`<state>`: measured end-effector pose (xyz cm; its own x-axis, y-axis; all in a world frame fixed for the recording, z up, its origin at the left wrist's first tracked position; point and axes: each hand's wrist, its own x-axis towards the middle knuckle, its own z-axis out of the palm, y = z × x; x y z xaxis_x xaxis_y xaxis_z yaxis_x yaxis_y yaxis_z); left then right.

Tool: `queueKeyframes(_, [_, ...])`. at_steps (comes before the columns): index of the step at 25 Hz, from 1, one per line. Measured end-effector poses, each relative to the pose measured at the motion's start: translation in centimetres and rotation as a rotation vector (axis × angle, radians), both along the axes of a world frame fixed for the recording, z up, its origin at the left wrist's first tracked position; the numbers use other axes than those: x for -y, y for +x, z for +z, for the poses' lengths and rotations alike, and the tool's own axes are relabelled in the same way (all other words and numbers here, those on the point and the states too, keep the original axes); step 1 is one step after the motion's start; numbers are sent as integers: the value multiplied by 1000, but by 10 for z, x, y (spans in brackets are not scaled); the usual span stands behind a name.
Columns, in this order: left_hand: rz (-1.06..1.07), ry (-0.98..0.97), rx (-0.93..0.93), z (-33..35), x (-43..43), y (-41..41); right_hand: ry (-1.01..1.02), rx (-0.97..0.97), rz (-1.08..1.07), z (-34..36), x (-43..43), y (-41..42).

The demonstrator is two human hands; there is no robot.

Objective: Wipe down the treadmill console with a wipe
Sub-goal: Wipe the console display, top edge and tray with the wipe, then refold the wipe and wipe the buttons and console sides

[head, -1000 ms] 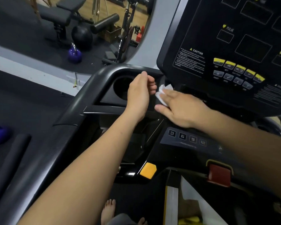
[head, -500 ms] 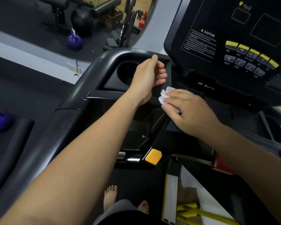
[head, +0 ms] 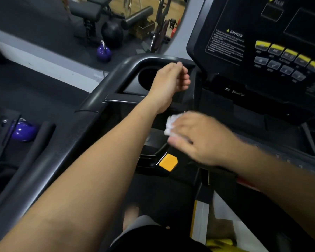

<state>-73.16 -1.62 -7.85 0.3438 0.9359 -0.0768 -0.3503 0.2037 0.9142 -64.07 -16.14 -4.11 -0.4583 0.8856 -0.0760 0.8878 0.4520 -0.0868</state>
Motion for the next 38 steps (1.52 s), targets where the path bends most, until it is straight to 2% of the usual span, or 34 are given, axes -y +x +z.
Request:
queueKeyframes(2, [24, 25, -36, -1, 0, 1, -65, -35, 151, -7, 32, -18])
queueKeyframes(4, [43, 32, -53, -1, 1, 2, -77, -16, 225, -4, 20, -8])
queueKeyframes(7, [57, 56, -90, -3, 1, 4, -9, -30, 0, 9, -15, 25])
queueKeyframes(9, [65, 67, -97, -4, 1, 5, 40, -84, -104, 4, -8, 30])
queueKeyframes(13, [67, 78, -101, -5, 1, 6, 20, -61, 105, -17, 44, 10])
queueKeyframes(16, [65, 97, -108, -6, 0, 5, 106, -57, -72, -5, 24, 30])
queueKeyframes(18, [67, 102, -106, -6, 1, 7, 79, -72, -143, -4, 28, 36])
queueKeyframes(23, [81, 119, -111, -5, 3, 10, 60, 18, 116, -28, 76, 23])
queueKeyframes(27, [64, 128, -113, -5, 4, 9, 102, -77, -170, -12, 37, 40])
queueKeyframes(32, [68, 132, -111, -7, 3, 7, 45, -94, 74, -37, 75, 14])
queueKeyframes(36, [64, 194, -181, -8, 6, 9, 146, -259, -207, -26, 53, 27])
queueKeyframes(38, [95, 282, -241, -8, 10, 10, 143, -271, -196, -30, 60, 15])
